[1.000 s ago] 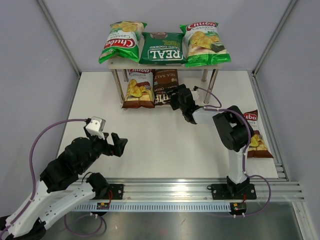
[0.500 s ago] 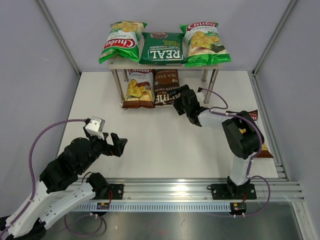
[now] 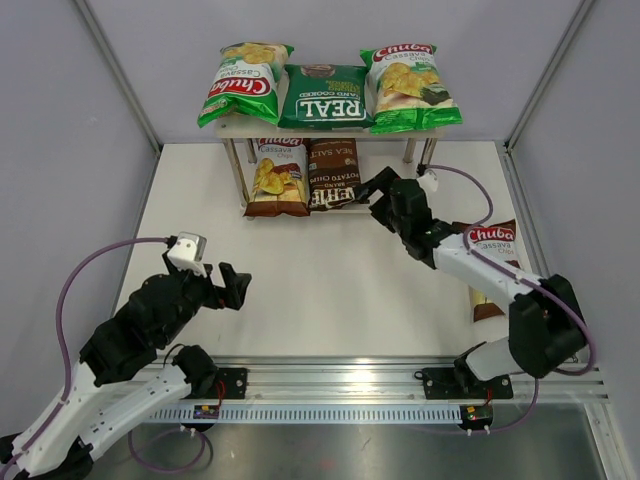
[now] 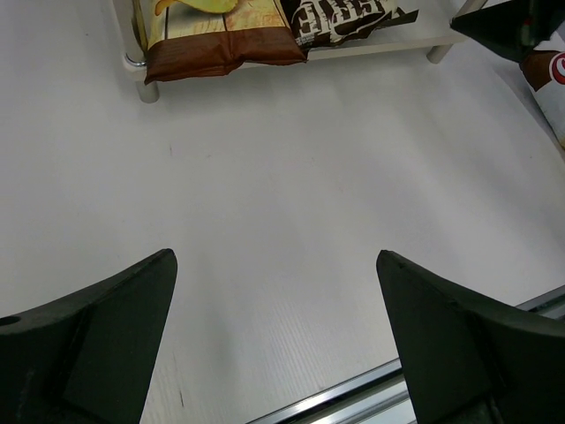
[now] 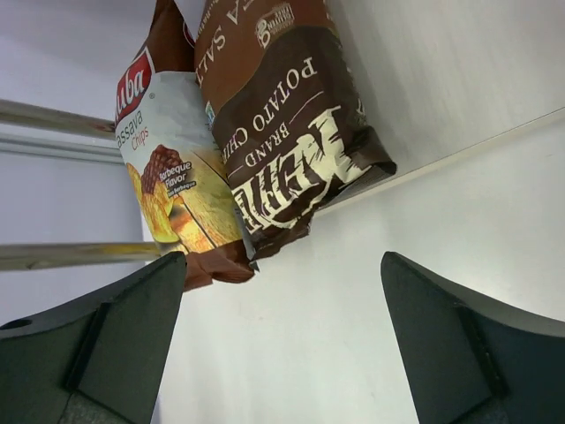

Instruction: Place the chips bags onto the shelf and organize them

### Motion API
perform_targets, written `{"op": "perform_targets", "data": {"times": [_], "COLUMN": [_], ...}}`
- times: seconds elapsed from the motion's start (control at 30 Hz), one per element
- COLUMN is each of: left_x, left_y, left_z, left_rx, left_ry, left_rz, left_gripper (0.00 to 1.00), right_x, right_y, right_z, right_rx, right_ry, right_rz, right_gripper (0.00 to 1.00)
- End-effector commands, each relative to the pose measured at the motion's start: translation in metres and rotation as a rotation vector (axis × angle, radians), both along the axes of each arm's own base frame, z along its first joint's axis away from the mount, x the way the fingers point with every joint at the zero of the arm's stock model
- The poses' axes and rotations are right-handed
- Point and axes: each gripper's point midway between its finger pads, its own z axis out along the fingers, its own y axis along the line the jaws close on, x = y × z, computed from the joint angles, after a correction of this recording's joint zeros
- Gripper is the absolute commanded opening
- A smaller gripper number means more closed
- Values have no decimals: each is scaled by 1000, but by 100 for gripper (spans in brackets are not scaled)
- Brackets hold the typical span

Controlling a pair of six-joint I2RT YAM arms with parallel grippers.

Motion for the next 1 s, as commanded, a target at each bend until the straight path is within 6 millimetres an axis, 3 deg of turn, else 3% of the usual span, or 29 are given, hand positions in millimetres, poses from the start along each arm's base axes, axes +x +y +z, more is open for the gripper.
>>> {"op": "perform_targets", "data": {"times": [0.0, 0.23, 0.27, 0.43, 0.47, 0.5, 0.63, 0.7, 0.77, 0.83, 0.87, 0.93, 0.97], "left_x": [8, 10, 11, 12, 11, 14, 19, 22, 28, 36, 41, 40, 47], "left_y": [3, 3, 3, -5, -12, -22, -67, -90, -112, -134, -147, -176, -194], "left_z": [8, 10, 10, 11, 10, 15, -4, -2, -24, -22, -39, -32, -38], "left_rx": [-21, -44, -47, -150, -174, -237, -339, -410, -405, -461, -439, -477, -463], "left_ry": [-25, -9, -4, 49, 64, 62, 139, 166, 243, 259, 310, 315, 338], "left_rz": [48, 74, 78, 114, 95, 82, -36, -88, -127, -163, -169, -242, -251], "left_gripper": [99, 99, 99, 99, 99, 99, 99, 99, 99, 99, 99, 99, 99], "right_x": [-26, -75, -82, -116, -124, -130, -156, -171, -181, -191, -197, -206, -209], "right_y": [-38, -86, -92, -130, -137, -142, -153, -159, -163, -168, -171, -178, -185], "right_z": [10, 20, 29, 25, 33, 31, 41, 45, 56, 60, 66, 70, 69], "right_rx": [-223, -375, -374, -444, -425, -427, -402, -407, -390, -386, -373, -372, -390], "right_ry": [-25, -61, -78, -4, -25, -17, -38, -28, -52, -54, -77, -95, -89], "right_rz": [0, -2, -5, -79, -98, -104, -92, -79, -75, -68, -72, -76, -101], "right_gripper": [100, 100, 100, 99, 99, 99, 100, 99, 99, 99, 100, 99, 99]}}
